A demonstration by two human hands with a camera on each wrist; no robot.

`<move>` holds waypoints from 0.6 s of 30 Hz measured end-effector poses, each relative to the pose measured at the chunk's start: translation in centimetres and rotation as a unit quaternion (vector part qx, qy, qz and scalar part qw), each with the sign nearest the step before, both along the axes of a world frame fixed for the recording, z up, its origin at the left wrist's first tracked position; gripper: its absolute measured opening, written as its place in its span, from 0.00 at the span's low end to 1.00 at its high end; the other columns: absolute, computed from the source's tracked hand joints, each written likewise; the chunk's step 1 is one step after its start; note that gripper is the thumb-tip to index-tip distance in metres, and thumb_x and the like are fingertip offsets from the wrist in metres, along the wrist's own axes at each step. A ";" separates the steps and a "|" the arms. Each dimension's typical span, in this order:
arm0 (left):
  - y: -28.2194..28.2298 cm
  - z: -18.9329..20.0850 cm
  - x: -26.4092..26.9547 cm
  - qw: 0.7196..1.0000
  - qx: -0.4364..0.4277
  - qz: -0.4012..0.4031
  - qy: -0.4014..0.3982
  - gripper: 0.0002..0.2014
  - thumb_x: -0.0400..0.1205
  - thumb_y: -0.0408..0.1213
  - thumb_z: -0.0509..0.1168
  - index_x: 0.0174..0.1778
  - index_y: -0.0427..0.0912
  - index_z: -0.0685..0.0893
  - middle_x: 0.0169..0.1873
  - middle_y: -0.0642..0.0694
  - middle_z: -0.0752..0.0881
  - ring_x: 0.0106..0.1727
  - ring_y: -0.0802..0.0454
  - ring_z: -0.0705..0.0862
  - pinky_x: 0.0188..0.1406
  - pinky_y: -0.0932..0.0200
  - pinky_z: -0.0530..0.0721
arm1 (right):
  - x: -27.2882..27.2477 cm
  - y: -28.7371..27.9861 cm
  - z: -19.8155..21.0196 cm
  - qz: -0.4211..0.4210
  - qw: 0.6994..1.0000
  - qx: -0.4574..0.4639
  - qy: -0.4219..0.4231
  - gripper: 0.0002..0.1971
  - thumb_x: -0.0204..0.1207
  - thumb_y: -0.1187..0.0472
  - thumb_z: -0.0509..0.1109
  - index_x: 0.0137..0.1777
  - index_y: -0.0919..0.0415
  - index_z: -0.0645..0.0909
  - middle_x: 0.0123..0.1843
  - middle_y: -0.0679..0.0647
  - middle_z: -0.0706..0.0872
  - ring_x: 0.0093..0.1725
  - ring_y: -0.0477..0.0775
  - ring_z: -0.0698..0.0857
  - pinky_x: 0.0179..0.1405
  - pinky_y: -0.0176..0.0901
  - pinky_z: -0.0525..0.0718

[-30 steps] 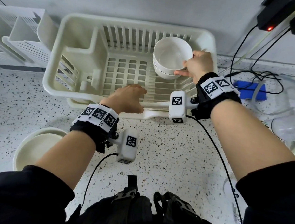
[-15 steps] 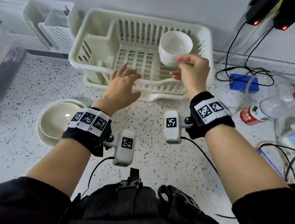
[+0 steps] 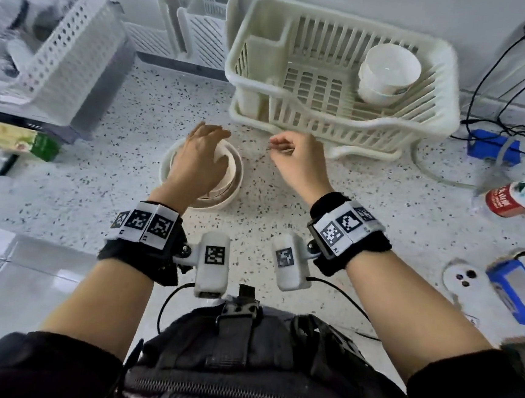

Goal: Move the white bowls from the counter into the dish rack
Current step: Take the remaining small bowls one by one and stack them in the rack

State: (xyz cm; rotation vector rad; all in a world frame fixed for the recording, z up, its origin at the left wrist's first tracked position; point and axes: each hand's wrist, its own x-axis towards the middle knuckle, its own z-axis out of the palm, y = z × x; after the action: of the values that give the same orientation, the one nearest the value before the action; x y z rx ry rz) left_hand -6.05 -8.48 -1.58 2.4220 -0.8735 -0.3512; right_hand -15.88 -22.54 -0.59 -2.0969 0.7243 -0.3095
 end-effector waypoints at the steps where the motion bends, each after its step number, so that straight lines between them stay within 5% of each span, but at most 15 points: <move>1: 1.3 -0.2 0.5 1.000 0.001 0.015 0.006 0.24 0.76 0.27 0.61 0.70 0.37 0.74 0.72 0.37 0.74 0.74 0.38 0.69 0.73 0.42 0.69 | 0.4 0.9 -0.2 0.004 1.000 0.001 0.013 0.11 0.74 0.69 0.71 0.55 0.68 0.86 0.53 0.61 0.91 0.52 0.55 0.89 0.58 0.44 0.87; 5: 5.9 -1.1 2.3 0.998 0.019 0.061 0.024 0.24 0.76 0.26 0.59 0.70 0.34 0.72 0.71 0.34 0.73 0.71 0.35 0.72 0.71 0.43 0.70 | 2.1 4.4 -1.2 0.000 0.998 0.020 0.056 0.19 0.74 0.67 0.71 0.66 0.68 0.80 0.63 0.62 0.87 0.62 0.56 0.85 0.66 0.42 0.81; 8: 8.3 -2.0 3.2 0.995 0.051 0.068 0.056 0.24 0.78 0.30 0.60 0.71 0.33 0.70 0.72 0.32 0.71 0.71 0.35 0.73 0.71 0.43 0.70 | 3.2 6.2 -2.0 -0.002 0.996 0.007 0.093 0.17 0.74 0.67 0.71 0.64 0.67 0.82 0.62 0.61 0.88 0.61 0.56 0.86 0.60 0.35 0.78; 11: 10.1 -3.4 3.8 0.990 0.098 0.023 0.096 0.27 0.80 0.34 0.62 0.76 0.37 0.64 0.76 0.34 0.68 0.74 0.37 0.70 0.74 0.43 0.68 | 4.3 7.4 -2.7 -0.012 0.990 -0.012 0.140 0.17 0.73 0.66 0.71 0.63 0.64 0.83 0.59 0.60 0.89 0.58 0.58 0.87 0.60 0.45 0.84; 15: 11.3 -4.5 4.0 0.981 0.105 -0.025 0.164 0.25 0.83 0.38 0.58 0.78 0.43 0.64 0.73 0.36 0.74 0.74 0.40 0.72 0.71 0.48 0.69 | 5.6 8.6 -3.1 -0.022 0.979 0.001 0.203 0.22 0.74 0.69 0.69 0.68 0.63 0.77 0.63 0.61 0.85 0.50 0.62 0.89 0.43 0.55 0.92; 18: 11.7 -4.7 4.1 0.980 0.094 -0.019 0.175 0.24 0.84 0.42 0.58 0.77 0.50 0.65 0.69 0.36 0.79 0.67 0.39 0.79 0.63 0.49 0.75 | 6.4 9.2 -3.4 -0.029 0.974 0.021 0.224 0.28 0.73 0.71 0.69 0.74 0.62 0.69 0.67 0.61 0.79 0.57 0.64 0.86 0.30 0.49 0.92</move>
State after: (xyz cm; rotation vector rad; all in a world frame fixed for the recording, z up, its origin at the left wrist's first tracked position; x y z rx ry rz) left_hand -1.99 3.18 -6.31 2.4062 -0.7551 -0.8803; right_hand -9.48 -13.31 -4.01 -2.1291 1.0449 0.1556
